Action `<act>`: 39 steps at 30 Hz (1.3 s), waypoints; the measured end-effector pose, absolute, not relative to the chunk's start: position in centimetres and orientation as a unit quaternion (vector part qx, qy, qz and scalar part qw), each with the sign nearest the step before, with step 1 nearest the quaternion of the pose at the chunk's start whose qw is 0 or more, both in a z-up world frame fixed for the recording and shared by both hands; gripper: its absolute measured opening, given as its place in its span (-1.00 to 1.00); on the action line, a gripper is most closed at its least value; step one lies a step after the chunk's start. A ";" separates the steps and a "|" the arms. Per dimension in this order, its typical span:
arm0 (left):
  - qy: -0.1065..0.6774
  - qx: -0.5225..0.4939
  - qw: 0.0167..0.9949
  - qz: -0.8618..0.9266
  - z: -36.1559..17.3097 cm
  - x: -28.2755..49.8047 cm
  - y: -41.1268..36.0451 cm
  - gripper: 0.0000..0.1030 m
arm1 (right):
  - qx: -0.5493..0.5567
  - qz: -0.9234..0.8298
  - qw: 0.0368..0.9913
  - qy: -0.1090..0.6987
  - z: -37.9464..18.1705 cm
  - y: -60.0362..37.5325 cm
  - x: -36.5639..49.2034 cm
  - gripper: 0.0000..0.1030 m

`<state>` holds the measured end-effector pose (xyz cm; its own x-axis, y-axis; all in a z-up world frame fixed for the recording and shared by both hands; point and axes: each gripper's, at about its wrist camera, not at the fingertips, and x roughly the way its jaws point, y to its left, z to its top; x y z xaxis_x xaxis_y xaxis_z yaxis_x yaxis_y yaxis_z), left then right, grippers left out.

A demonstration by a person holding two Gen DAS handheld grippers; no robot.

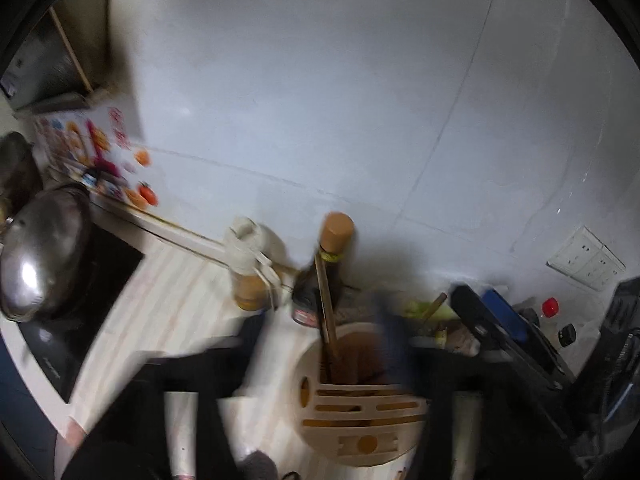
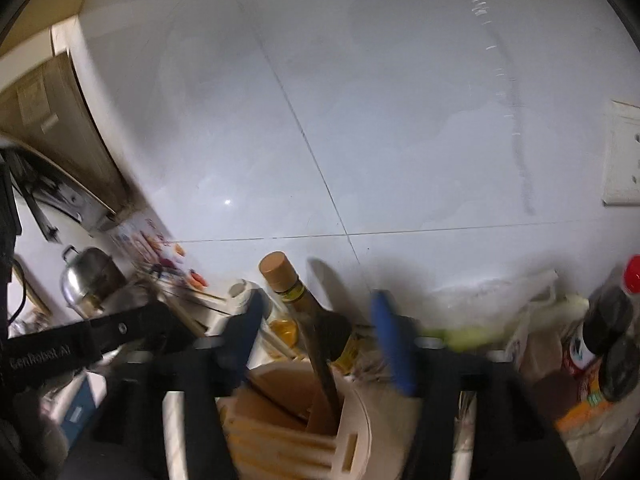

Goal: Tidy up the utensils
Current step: 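Lower both chopsticks into the holder and open both grippers, then move both open grippers back down to the remaining chopsticks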

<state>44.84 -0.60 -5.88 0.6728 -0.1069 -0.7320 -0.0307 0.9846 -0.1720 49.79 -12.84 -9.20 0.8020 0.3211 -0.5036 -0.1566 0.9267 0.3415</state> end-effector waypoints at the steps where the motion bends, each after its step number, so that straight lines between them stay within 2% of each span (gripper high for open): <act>1: 0.396 -0.087 0.914 -0.015 -5.4 44.3 -0.2 0.88 | 0.148 0.127 0.937 0.290 -8.8 -13.4 49.2 0.27; 3: 0.381 -0.091 0.920 -0.006 -4.5 43.1 0.5 0.88 | 0.160 0.122 0.934 0.295 -8.1 -14.3 48.1 0.29; 5: 0.375 -0.082 0.923 0.002 -4.1 41.9 0.7 1.00 | 0.169 0.109 0.931 0.305 -7.6 -15.5 46.8 0.34; 12: 0.381 -0.068 0.921 0.030 -6.4 37.9 1.2 1.00 | 0.196 0.045 0.908 0.367 -9.3 -20.9 41.0 0.34; 16: 0.421 -0.051 0.905 0.026 -10.1 35.8 -0.2 1.00 | 0.207 0.006 0.886 0.415 -13.3 -23.8 37.4 0.35; 22: 0.509 0.001 0.861 -0.005 -19.1 32.9 -4.7 1.00 | 0.216 -0.036 0.840 0.496 -21.0 -27.1 33.1 0.39; 23: 0.521 0.009 0.854 -0.007 -20.4 32.5 -5.5 1.00 | 0.218 -0.036 0.832 0.509 -22.2 -27.5 32.4 0.35; 27: 0.580 0.033 0.813 -0.048 -26.2 30.0 -9.7 0.99 | 0.225 -0.043 0.794 0.563 -27.2 -28.5 30.2 -0.43; 29: 0.597 0.046 0.798 -0.070 -28.6 29.0 -11.8 0.99 | 0.218 -0.047 0.784 0.579 -29.0 -28.8 28.9 -0.56; 30: 0.605 0.053 0.791 -0.077 -29.4 28.8 -12.5 0.94 | 0.218 -0.048 0.781 0.584 -29.6 -29.0 28.4 -0.56; 32: 0.623 0.061 0.773 -0.099 -31.3 28.4 -14.0 0.61 | 0.222 -0.050 0.775 0.590 -30.3 -29.4 27.7 -0.56; 33: 0.632 0.059 0.765 -0.107 -32.1 28.1 -14.6 0.35 | 0.221 -0.052 0.773 0.592 -30.6 -29.6 27.3 -0.56; 35: 0.644 0.053 0.754 -0.118 -33.6 27.7 -15.5 0.24 | 0.219 -0.060 0.773 0.593 -30.7 -30.0 26.7 -0.56; 36: 0.646 0.053 0.752 -0.120 -34.1 27.8 -15.8 0.00 | 0.220 -0.062 0.772 0.593 -30.8 -30.3 26.7 -0.56; 39: 0.643 0.067 0.752 -0.125 -34.8 27.7 -17.0 -0.06 | 0.221 -0.065 0.768 0.598 -30.9 -30.6 26.6 -0.56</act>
